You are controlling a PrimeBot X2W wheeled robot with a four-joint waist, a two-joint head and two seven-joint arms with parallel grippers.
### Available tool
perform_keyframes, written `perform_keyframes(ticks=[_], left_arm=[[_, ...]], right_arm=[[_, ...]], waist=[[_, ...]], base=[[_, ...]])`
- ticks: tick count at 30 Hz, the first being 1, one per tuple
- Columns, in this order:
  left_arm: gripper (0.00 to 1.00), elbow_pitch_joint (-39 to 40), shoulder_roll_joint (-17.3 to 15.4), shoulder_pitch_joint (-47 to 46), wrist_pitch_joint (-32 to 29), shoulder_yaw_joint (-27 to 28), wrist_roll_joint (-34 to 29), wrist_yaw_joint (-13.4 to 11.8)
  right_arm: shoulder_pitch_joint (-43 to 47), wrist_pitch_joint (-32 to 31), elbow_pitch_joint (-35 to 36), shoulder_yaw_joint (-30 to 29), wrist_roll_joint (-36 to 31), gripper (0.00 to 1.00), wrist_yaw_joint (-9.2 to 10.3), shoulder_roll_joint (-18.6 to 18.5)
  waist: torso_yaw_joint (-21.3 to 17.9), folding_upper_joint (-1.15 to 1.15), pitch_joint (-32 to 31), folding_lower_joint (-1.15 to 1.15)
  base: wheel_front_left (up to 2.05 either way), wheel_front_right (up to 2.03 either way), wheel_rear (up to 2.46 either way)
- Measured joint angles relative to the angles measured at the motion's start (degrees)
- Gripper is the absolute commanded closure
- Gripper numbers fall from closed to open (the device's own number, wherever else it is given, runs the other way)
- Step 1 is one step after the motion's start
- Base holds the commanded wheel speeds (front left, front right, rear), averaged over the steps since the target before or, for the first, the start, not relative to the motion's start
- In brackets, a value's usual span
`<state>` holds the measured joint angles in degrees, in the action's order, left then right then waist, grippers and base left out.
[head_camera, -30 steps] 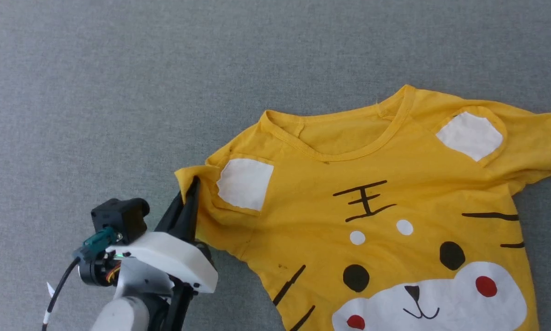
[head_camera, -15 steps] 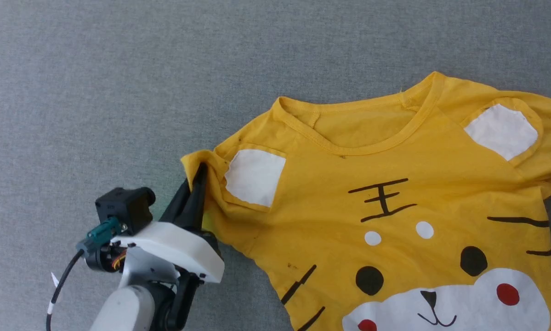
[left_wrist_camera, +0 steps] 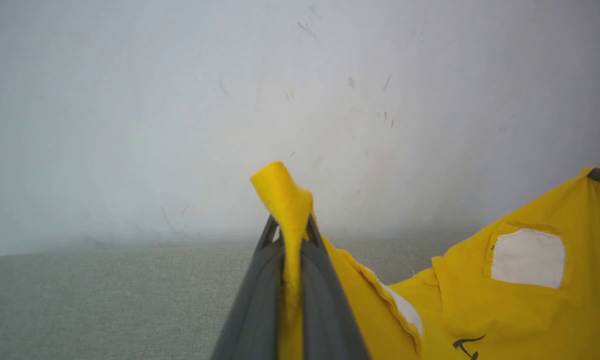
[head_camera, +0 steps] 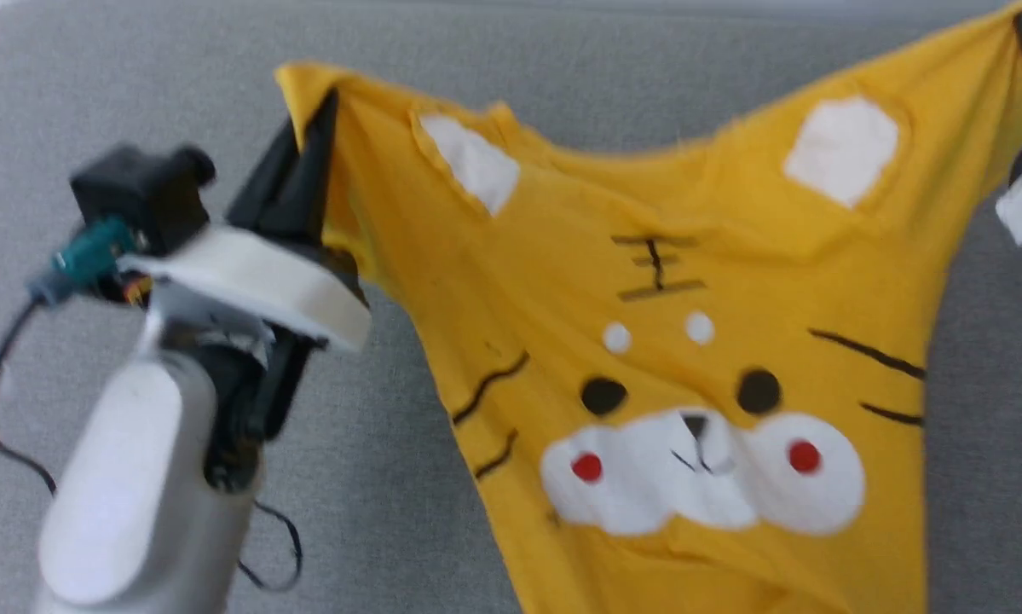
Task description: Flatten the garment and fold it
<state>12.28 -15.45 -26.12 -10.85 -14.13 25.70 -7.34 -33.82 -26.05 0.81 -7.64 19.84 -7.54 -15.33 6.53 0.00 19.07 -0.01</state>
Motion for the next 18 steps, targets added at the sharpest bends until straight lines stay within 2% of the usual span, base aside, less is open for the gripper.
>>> perform_keyframes(ticks=[11, 18], left_arm=[[1.0, -9.2, -4.9, -24.7, -8.3, 1.5, -0.4, 3.9], [1.0, -10.7, -5.6, -32.2, -15.2, 1.0, 1.2, 5.2]], right_arm=[[-18.3, -3.1, -4.4, 4.4, -0.2, 1.0, 0.0, 0.2], [-25.0, -5.3, -5.6, 4.8, 0.3, 1.0, 0.0, 0.6]], waist=[[-3.4, 0.0, -10.1, 0.0], [-5.5, 0.0, -14.0, -0.01]], base=[[0.0, 0.0, 0.0], [0.0, 0.0, 0.0]])
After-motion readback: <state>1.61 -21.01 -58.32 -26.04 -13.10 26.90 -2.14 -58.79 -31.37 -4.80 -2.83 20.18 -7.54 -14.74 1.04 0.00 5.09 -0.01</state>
